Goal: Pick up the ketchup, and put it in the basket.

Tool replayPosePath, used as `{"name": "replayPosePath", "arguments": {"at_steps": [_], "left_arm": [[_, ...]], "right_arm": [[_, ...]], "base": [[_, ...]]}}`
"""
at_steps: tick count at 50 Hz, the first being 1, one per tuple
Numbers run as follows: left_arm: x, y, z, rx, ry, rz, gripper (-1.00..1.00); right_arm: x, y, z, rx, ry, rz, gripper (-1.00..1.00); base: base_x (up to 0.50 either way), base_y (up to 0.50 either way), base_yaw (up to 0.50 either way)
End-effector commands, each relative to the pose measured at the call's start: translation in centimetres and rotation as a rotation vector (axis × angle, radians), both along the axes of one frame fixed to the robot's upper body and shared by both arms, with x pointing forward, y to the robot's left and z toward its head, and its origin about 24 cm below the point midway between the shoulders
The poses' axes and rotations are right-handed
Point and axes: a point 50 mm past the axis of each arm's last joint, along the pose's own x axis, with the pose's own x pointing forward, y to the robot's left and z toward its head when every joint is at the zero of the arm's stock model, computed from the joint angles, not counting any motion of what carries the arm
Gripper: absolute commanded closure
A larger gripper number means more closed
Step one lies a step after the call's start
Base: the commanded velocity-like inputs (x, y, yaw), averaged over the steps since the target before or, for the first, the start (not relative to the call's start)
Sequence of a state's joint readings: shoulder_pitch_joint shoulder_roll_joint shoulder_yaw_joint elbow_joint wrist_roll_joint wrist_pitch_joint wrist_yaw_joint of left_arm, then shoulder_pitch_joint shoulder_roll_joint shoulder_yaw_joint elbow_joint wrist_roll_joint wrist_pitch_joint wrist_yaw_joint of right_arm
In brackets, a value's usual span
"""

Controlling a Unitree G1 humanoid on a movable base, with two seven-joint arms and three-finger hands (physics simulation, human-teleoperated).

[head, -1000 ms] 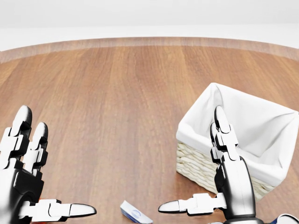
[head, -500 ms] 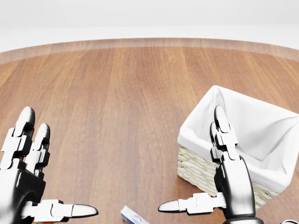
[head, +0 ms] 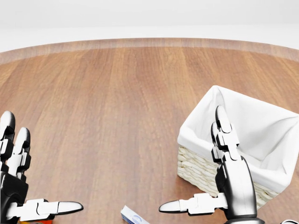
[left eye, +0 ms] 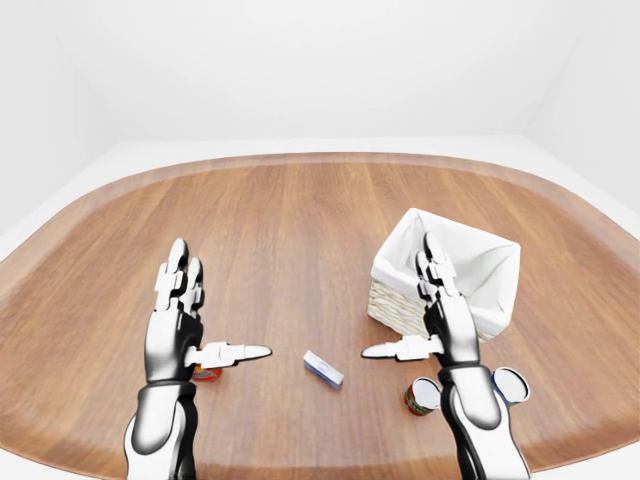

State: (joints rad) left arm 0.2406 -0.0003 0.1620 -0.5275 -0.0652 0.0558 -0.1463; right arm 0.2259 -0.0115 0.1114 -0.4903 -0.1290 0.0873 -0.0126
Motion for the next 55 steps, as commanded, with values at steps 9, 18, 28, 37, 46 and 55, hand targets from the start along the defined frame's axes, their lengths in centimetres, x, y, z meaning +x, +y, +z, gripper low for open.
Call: {"name": "replayPosePath", "arguments": {"at_steps": [9,18,28,37,46,55], "left_arm": [[-1.0,7.4,-8.2,0.070,0.307,0.287,-1.00],[-1.5,8.2,-9.0,0.072,0.347,0.313,-1.00],[-1.5,8.8,-10.0,0.061,0.391,0.336,-1.00],[-1.5,9.2,-10.3,0.058,0.406,0.358,-1.00],[-0.9,9.3,-11.2,0.058,0.445,0.371,-1.00],[0.0,9.3,-12.0,0.055,0.480,0.373,-1.00]], "right_arm": [[-0.5,0.0,0.5,0.007,-0.017,0.005,-1.00],[-0.6,-0.1,0.7,0.009,-0.025,0.004,-1.00],[-0.7,0.0,0.6,0.007,-0.020,0.007,-1.00],[-0.6,0.0,0.5,0.007,-0.017,0.007,-1.00],[-0.7,0.0,0.6,0.007,-0.022,0.008,-1.00],[-0.7,0.0,0.7,0.008,-0.027,0.011,-1.00]], "base": [[0.00,0.00,0.00],[0.00,0.00,0.00],[0.00,0.00,0.00],[0.00,0.00,0.00],[0.00,0.00,0.00],[0.00,0.00,0.00]]}}
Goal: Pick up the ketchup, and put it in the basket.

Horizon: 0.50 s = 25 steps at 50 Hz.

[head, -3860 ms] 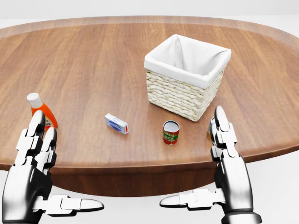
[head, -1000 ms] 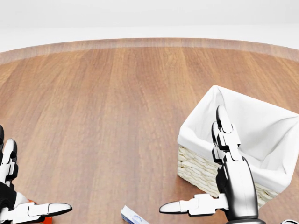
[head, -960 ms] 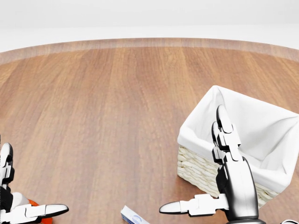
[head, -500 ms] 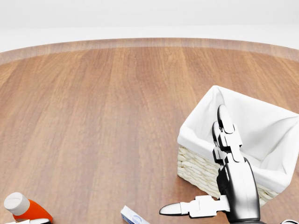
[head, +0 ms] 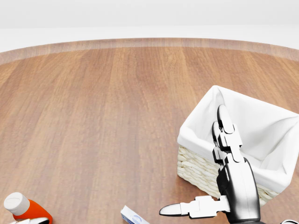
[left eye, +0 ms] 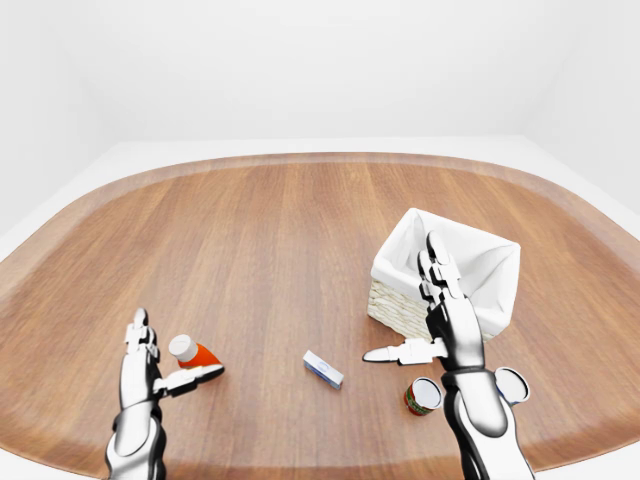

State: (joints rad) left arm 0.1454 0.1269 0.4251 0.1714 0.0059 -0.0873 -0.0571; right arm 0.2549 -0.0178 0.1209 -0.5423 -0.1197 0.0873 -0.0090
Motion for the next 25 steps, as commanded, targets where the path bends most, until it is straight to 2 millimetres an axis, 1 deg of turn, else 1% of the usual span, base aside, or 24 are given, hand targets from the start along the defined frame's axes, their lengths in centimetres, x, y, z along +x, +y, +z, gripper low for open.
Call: {"name": "replayPosePath", "arguments": {"at_steps": [1,3,8,15,24,25], "left_arm": [[0.8,0.1,-0.9,-0.006,0.041,0.013,-1.00],[0.9,0.1,-1.0,-0.007,0.044,0.012,-1.00],[1.9,0.0,-1.8,-0.015,0.081,0.013,-1.00],[2.6,-0.1,-2.8,-0.026,0.131,0.019,-1.00],[2.6,-0.5,-3.3,-0.031,0.152,0.005,-1.00],[2.6,-0.5,-3.4,-0.032,0.154,0.003,0.32]], "right_arm": [[-0.1,0.0,0.1,0.001,-0.004,0.003,-1.00],[-0.1,0.0,0.1,0.000,-0.005,0.002,-1.00],[0.0,0.0,0.0,-0.002,-0.002,0.004,-1.00],[0.0,0.1,0.0,-0.003,0.001,0.004,-1.00],[-0.1,0.0,0.0,-0.002,-0.001,0.004,-1.00],[-0.1,0.1,0.1,-0.002,-0.002,0.004,-1.00]], "base": [[0.00,0.00,0.00],[0.00,0.00,0.00],[0.00,0.00,0.00],[0.00,0.00,0.00],[0.00,0.00,0.00],[0.00,0.00,0.00]]}}
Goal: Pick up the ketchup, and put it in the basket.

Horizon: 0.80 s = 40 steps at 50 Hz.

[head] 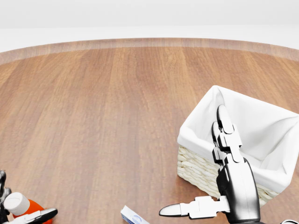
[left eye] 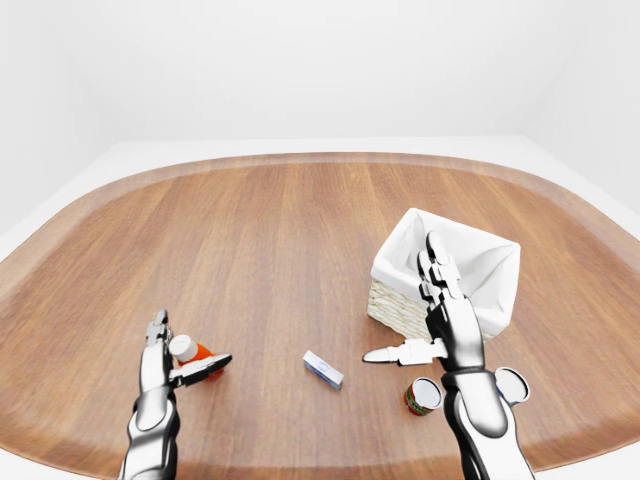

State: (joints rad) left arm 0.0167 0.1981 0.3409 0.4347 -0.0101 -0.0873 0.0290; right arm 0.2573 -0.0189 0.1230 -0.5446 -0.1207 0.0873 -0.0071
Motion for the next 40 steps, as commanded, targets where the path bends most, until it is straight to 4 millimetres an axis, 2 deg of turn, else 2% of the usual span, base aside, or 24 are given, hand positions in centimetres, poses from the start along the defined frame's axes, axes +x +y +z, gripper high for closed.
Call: {"name": "replayPosePath", "arguments": {"at_steps": [1,2,19,26,29,34,40], "left_arm": [[0.3,-0.4,-0.8,-0.009,0.037,-0.010,0.85],[0.3,-0.5,-1.0,-0.004,0.052,-0.020,1.00],[0.2,-0.6,-1.5,-0.011,0.072,-0.018,1.00],[0.6,-0.9,-0.9,0.002,0.043,-0.032,1.00],[0.8,-1.3,0.0,0.012,0.004,-0.047,1.00],[1.5,-2.4,3.0,0.036,-0.139,-0.094,1.00],[1.6,-3.5,5.5,0.054,-0.255,-0.140,1.00]], "right_arm": [[0.0,0.0,0.1,0.000,-0.003,0.001,-1.00],[0.0,0.0,0.0,0.000,-0.001,0.000,-1.00],[-0.1,0.0,0.0,0.001,0.001,0.003,-1.00],[-0.1,0.1,0.0,0.000,0.000,0.006,-1.00],[-0.1,0.1,0.0,0.001,-0.001,0.006,-1.00],[0.0,0.2,-0.1,0.000,0.005,0.011,-1.00],[0.0,0.2,-0.1,0.005,0.003,0.006,-1.00]], "base": [[0.00,0.00,0.00],[0.00,0.00,0.00],[0.00,0.00,0.00],[0.00,0.00,0.00],[0.00,0.00,0.00],[0.00,0.00,0.00],[0.00,0.00,0.00]]}}
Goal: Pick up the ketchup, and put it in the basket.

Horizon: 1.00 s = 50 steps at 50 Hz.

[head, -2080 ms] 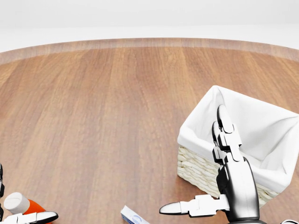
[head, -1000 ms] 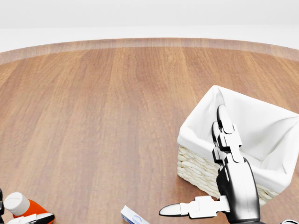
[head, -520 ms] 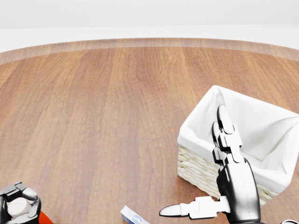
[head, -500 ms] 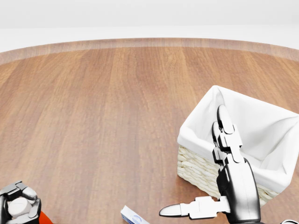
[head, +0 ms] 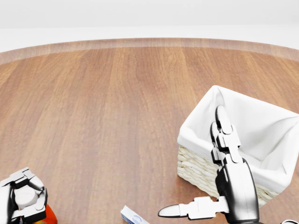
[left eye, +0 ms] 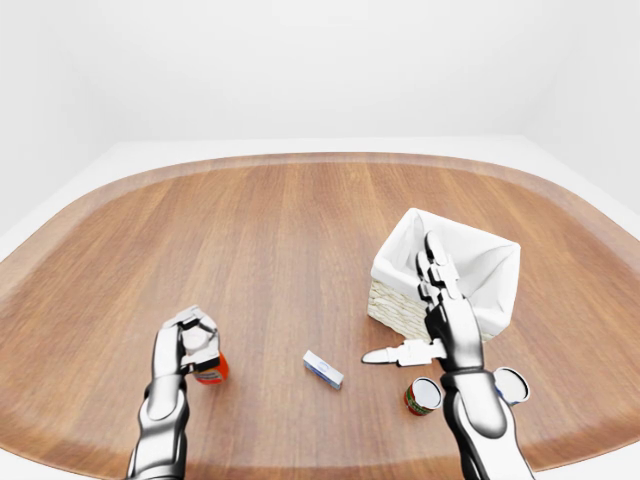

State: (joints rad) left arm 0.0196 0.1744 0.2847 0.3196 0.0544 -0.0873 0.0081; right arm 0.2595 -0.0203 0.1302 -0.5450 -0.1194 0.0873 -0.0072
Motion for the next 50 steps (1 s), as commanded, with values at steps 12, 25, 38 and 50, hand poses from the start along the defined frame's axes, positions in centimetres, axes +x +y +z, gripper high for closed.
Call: {"name": "replayPosePath", "arguments": {"at_steps": [12,25,38,50], "left_arm": [[0.6,-4.2,7.8,-0.018,-0.326,-0.120,1.00],[0.8,-8.0,11.9,-0.050,-0.457,-0.221,1.00],[2.0,-11.6,16.4,-0.080,-0.654,-0.320,1.00],[1.4,-13.4,17.7,-0.110,-0.719,-0.376,1.00]], "right_arm": [[0.2,-0.1,0.0,0.012,-0.001,-0.009,-1.00],[0.5,0.0,-0.7,0.010,0.027,-0.004,-1.00],[0.7,-0.2,-0.6,0.014,0.024,-0.004,-1.00],[0.8,-0.2,-0.8,0.016,0.031,-0.006,-1.00]], "base": [[0.00,0.00,0.00],[0.00,0.00,0.00],[0.00,0.00,0.00],[0.00,0.00,0.00]]}}
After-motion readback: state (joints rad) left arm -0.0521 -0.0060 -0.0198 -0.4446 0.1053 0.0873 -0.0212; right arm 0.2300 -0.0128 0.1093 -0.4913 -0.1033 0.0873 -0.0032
